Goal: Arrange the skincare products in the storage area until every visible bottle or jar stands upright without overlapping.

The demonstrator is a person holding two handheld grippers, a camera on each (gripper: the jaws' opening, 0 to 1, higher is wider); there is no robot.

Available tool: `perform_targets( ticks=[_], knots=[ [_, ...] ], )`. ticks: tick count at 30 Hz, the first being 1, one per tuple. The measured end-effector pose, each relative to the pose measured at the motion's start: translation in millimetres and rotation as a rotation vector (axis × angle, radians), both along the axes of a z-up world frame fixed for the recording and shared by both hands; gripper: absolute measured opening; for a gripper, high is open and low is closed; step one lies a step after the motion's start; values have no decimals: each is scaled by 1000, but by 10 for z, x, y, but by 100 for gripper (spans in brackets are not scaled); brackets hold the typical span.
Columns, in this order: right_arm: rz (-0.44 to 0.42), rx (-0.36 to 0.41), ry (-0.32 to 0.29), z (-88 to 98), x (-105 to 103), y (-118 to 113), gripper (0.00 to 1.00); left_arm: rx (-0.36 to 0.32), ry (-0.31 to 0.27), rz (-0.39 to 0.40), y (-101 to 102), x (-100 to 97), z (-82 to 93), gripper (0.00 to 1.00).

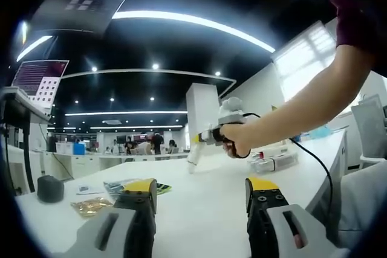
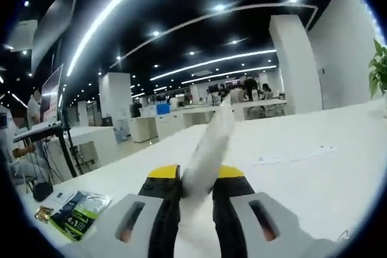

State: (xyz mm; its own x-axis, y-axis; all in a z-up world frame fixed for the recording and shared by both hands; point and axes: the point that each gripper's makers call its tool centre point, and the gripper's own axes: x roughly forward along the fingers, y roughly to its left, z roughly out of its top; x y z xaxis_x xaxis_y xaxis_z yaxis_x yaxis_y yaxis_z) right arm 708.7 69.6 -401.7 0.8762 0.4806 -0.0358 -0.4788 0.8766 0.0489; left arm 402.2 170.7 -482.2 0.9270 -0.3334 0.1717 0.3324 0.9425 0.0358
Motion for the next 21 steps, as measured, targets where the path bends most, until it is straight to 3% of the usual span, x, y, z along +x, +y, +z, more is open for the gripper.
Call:
perform_targets(
  ticks=[3,6,10,16,21],
  knots=[
    [67,-116,-4,-6,31,78,14,0,0,-1,-1,-2,1,61],
    [162,-115,22,-21,52,139,14,0,0,-1,-2,-1,0,61],
    [269,-189,29,-19,20,169,14,0,1,-1,-1,-2,-1,61],
    [483,-359,54,-49,-136,290,14,-1,1,0,-2,1,1,61],
    [595,-400,82,-59,-177,320,14,-1,3,1,-3,1,-3,61]
  ],
)
